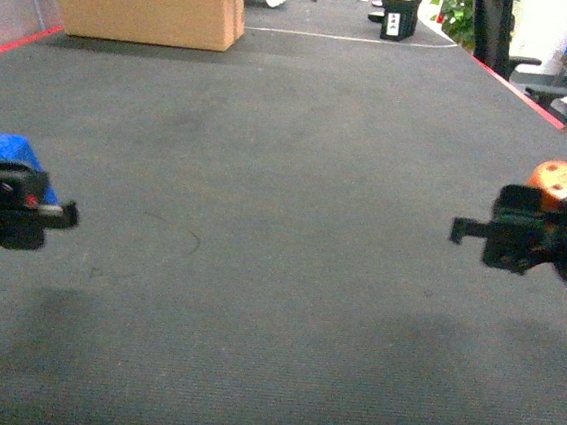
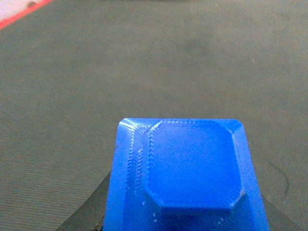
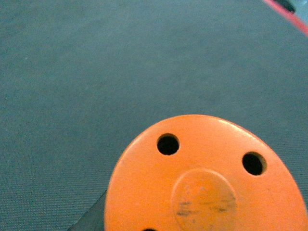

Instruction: Sort blue parts and orange caps into right shelf containers

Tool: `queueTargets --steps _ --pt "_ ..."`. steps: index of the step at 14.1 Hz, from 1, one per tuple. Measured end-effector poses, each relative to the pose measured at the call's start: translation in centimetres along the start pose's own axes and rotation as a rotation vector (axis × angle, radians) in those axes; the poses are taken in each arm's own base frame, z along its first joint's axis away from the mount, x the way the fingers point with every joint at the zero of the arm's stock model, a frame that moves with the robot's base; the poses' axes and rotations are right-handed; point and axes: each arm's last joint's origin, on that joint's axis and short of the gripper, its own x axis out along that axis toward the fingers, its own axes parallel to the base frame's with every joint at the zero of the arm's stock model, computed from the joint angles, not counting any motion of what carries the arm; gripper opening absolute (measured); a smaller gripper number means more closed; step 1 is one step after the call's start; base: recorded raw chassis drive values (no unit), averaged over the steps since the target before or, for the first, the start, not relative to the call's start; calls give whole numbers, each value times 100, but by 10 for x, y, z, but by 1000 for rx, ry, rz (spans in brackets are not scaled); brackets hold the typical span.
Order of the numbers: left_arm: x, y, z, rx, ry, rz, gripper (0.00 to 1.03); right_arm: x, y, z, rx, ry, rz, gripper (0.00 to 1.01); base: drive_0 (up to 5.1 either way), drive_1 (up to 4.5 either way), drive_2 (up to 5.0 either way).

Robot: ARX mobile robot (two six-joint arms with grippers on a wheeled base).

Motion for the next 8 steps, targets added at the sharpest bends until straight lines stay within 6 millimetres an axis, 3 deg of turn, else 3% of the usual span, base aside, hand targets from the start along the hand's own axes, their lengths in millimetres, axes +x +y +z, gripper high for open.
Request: queueTargets --steps 2,5,7,8 --pt "-32 15 25 -41 -80 37 43 -39 -11 16 -27 -64 -37 45 0 0 0" --pt "-99 42 70 -83 -245 100 43 -121 -19 41 -31 -184 -61 45 0 0 0" --pt "-153 44 92 -106 -373 84 43 -182 -30 58 28 -327 -109 45 0 0 0" --pt "-167 44 93 -112 -396 70 43 -198 -34 61 48 -372 -125 45 0 0 0"
